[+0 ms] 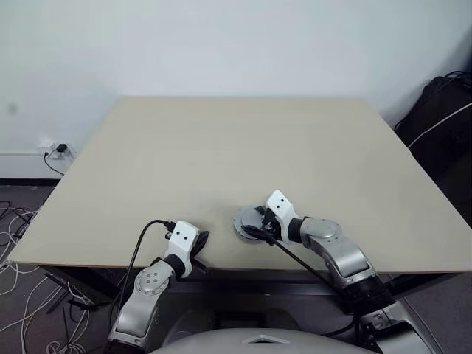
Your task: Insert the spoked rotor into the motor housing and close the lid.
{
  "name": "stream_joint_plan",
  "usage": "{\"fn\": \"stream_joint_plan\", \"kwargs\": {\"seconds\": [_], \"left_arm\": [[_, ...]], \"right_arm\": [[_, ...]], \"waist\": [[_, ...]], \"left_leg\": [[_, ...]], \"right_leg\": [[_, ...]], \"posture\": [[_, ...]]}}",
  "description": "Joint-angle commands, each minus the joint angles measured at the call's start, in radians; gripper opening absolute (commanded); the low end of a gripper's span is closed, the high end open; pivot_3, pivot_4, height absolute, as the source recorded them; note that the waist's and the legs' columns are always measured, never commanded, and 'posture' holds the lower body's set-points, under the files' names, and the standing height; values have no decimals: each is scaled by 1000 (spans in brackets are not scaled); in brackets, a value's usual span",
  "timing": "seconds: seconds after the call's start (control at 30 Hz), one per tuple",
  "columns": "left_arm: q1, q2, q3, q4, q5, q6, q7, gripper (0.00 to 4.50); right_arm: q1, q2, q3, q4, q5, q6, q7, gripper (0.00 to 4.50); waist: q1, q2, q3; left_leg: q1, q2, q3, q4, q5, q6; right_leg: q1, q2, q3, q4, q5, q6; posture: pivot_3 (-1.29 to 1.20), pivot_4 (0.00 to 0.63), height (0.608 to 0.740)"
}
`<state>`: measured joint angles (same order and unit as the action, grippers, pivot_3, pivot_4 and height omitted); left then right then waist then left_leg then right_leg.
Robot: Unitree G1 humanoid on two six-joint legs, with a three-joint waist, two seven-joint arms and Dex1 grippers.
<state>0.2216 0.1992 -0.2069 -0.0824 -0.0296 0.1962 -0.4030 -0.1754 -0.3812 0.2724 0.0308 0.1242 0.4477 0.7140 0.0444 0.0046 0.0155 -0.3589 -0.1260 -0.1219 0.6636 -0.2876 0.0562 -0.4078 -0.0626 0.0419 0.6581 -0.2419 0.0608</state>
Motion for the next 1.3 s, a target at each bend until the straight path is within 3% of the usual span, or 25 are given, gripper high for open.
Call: {"fn": "stream_joint_plan", "kwargs": {"seconds": [0.03,0.5,1.3], "left_arm": [[-7,0,-2,-58,-11,-2,-2,0],[-1,1,-5,-70,-10,9,-2,0],[-14,-1,-4,-51,-5,0,0,0]], "right_arm": [[5,-13,-19,-36,7,14,2,3263],[-3,5,7,-7,-47,28,-63,3263],[-17,-41,60,-18,-82,103,-49,3263]], "waist": [[0,0,0],[2,0,-1],[4,2,-3]], "left_leg": [[0,0,0,0,0,0],[0,0,0,0,0,0],[1,0,0,1,0,0]], "right_leg": [[0,0,0,0,0,0],[0,0,0,0,0,0],[1,0,0,0,0,0]], "posture": [[0,0,740],[0,0,740],[0,0,740]]}}
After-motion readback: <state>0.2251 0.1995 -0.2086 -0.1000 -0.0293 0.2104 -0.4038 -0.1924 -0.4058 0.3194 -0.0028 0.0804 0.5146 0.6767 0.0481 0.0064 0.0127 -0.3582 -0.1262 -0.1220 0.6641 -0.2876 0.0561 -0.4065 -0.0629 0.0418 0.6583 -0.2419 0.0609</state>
